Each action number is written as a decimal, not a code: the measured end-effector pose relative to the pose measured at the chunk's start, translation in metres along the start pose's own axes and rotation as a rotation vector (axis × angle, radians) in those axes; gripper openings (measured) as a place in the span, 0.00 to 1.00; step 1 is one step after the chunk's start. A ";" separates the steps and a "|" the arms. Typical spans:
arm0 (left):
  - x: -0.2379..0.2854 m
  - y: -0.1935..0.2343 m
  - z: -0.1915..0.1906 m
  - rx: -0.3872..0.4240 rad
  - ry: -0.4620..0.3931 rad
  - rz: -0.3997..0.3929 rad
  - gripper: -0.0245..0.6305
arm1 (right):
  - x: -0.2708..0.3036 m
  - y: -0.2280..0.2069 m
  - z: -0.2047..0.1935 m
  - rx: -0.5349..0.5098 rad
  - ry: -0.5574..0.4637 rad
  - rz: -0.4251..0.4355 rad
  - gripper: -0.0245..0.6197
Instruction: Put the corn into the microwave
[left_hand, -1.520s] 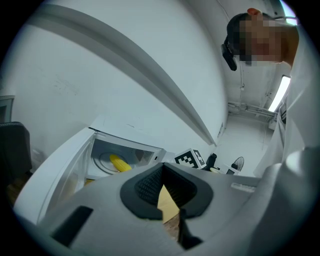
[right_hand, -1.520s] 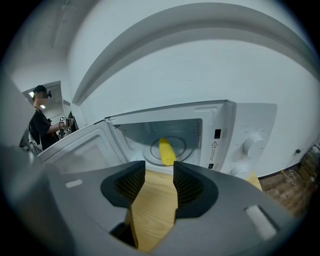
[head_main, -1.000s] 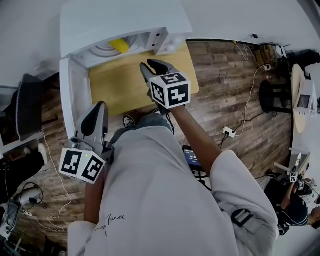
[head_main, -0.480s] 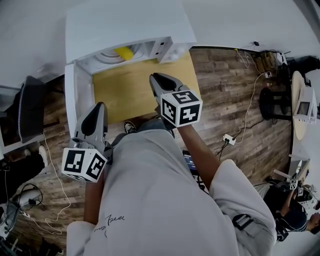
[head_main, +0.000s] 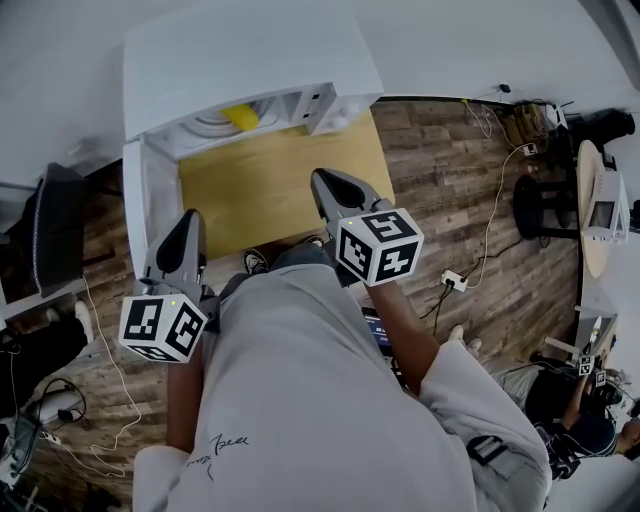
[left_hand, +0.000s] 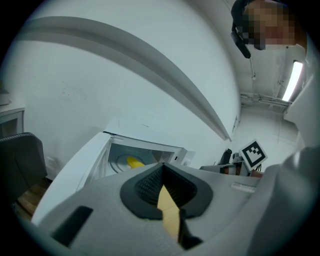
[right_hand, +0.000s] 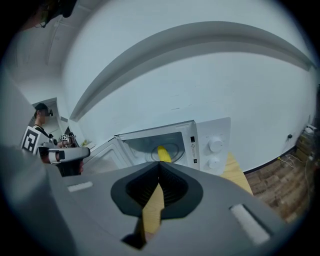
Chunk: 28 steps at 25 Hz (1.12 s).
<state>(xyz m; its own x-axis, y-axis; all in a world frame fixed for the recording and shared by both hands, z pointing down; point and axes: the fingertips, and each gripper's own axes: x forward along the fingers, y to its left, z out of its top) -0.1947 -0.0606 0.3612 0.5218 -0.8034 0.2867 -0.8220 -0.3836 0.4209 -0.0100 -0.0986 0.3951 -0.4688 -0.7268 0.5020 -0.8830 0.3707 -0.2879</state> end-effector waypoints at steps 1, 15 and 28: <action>0.001 0.001 -0.001 -0.002 0.004 0.003 0.02 | -0.002 0.000 0.000 0.001 -0.001 0.000 0.06; 0.002 0.002 -0.019 -0.008 0.060 0.008 0.02 | -0.026 0.000 0.001 0.004 -0.023 0.012 0.06; -0.005 0.002 -0.025 -0.013 0.061 0.035 0.02 | -0.043 0.001 -0.002 -0.032 0.006 0.027 0.05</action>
<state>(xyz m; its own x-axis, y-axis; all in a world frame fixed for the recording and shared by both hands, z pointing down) -0.1935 -0.0457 0.3823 0.5064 -0.7867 0.3531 -0.8370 -0.3501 0.4205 0.0090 -0.0656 0.3752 -0.4927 -0.7127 0.4993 -0.8702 0.4087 -0.2753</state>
